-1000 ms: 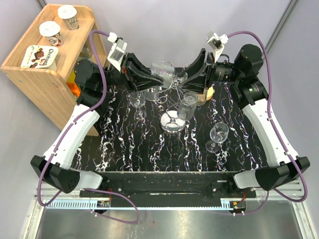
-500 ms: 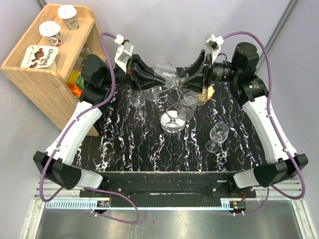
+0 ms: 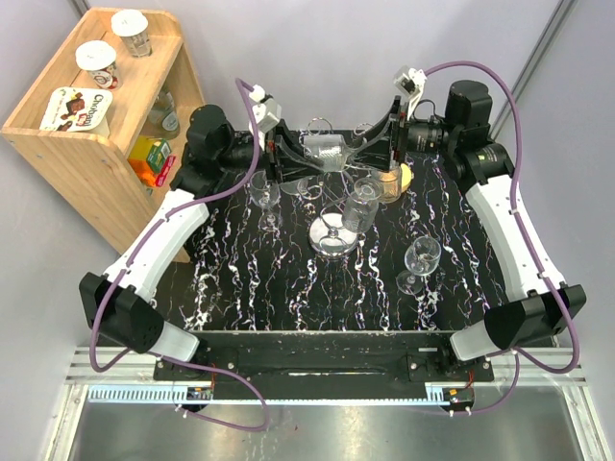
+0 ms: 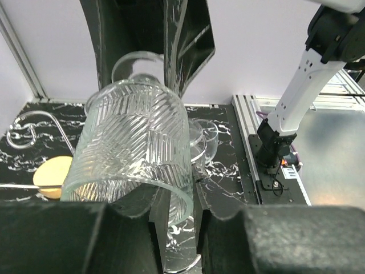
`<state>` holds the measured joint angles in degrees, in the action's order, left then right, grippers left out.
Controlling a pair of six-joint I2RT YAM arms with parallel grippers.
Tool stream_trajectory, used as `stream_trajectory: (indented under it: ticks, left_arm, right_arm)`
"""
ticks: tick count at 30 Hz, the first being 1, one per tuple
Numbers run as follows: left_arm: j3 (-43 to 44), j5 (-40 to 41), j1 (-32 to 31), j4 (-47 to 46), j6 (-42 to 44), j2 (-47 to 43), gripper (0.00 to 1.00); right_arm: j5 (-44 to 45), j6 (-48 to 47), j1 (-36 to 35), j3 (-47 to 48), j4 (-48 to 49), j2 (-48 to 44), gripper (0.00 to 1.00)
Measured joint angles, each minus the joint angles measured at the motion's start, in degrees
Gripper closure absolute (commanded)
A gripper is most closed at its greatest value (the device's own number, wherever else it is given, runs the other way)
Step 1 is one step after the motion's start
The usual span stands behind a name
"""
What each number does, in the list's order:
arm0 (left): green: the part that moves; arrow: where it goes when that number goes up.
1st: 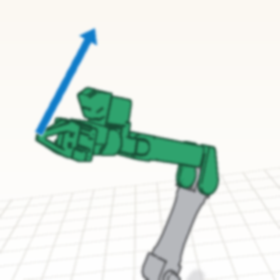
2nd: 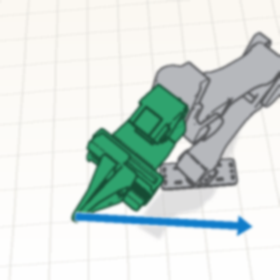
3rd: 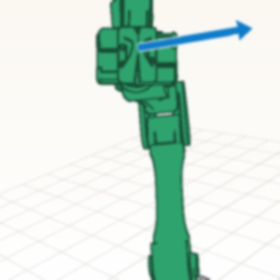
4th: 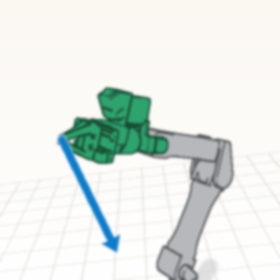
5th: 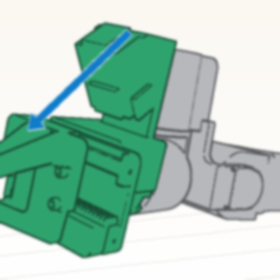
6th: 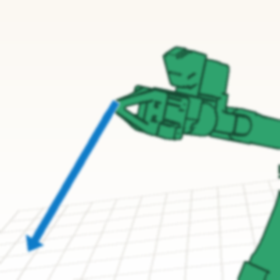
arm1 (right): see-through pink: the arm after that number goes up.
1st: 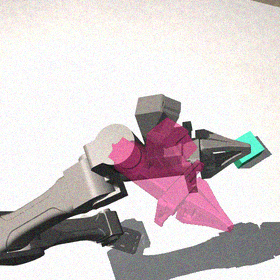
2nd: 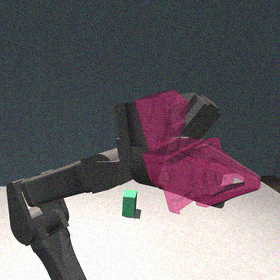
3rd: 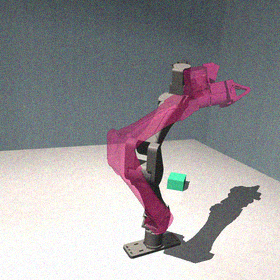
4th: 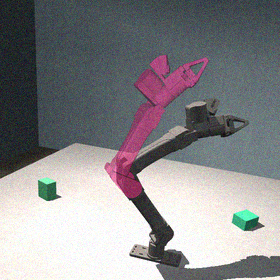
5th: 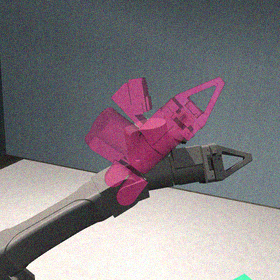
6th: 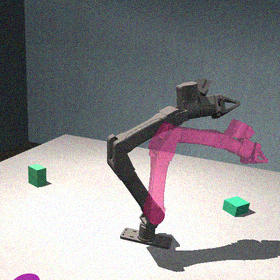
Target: Place the wine glass upside down on the wine glass rack
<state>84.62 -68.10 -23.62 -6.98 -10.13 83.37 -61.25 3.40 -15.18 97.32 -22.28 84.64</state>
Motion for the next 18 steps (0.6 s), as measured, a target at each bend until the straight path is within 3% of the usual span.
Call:
stream_trajectory:
  ticks: [8, 12, 18]
  left_arm:
    - [-3.1, 0.4, 0.2, 0.0, 1.2, 0.5, 0.63]
    - [-3.1, 0.8, 0.3, 0.0, 1.7, 0.8, 0.46]
    - [-3.1, 2.6, 0.5, 2.8, 5.2, 0.8, 0.30]
  right_arm:
    - [0.6, -1.0, 0.6, 0.0, -0.1, 0.8, 1.00]
    - [0.7, -1.7, 0.6, 0.0, -0.2, 0.9, 1.00]
    - [2.8, -4.9, 0.7, 1.5, -2.9, 1.3, 1.00]
